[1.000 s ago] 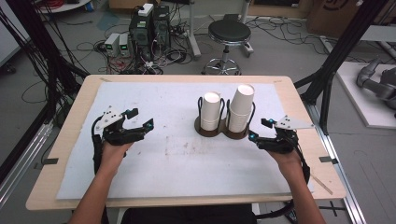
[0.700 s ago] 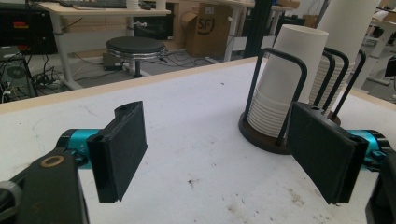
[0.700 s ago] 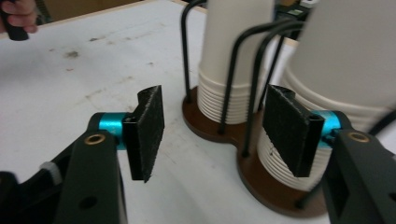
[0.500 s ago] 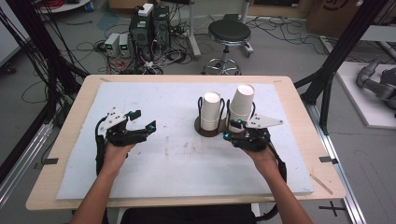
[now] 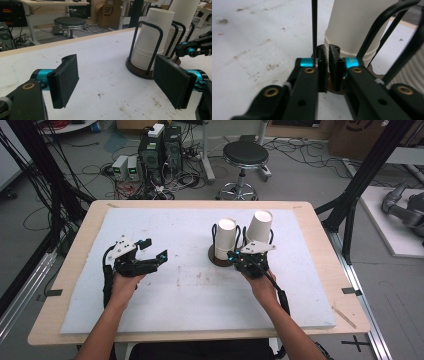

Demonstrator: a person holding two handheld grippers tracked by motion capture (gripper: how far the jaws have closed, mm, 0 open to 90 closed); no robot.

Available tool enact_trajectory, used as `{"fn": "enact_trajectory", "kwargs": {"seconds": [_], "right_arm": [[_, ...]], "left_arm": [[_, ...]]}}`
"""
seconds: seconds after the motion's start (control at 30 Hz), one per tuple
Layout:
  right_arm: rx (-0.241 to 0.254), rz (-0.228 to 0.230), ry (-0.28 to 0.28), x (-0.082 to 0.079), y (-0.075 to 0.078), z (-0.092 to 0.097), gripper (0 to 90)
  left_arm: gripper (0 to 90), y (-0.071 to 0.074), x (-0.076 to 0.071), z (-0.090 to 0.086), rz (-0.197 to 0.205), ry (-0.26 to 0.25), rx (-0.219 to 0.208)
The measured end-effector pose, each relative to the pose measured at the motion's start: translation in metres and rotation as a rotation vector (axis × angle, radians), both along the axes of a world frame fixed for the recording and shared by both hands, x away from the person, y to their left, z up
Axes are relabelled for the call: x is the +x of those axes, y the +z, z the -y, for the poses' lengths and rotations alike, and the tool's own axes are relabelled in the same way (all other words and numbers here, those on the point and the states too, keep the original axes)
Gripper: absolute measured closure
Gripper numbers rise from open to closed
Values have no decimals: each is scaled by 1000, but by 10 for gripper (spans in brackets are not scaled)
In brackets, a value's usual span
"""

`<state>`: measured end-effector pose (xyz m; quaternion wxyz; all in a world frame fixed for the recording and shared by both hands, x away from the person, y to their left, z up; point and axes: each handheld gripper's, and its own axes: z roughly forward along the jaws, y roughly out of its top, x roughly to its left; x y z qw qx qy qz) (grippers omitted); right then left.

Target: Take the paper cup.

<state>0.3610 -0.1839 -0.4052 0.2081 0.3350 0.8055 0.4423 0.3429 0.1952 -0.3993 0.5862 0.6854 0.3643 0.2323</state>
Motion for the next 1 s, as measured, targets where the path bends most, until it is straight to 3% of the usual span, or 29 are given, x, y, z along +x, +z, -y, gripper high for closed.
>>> {"fn": "enact_trajectory", "kwargs": {"seconds": [0.43, 0.77, 1.0], "right_arm": [[-49, -39, -124, 9, -21, -31, 900], [-9, -61, -191, 11, -21, -28, 900], [-18, -58, -212, 10, -20, -31, 900]], "left_arm": [[210, -2, 0, 0, -2, -4, 4], [213, -2, -1, 1, 9, -7, 4], [215, 3, 1, 4, 27, -22, -7]]}}
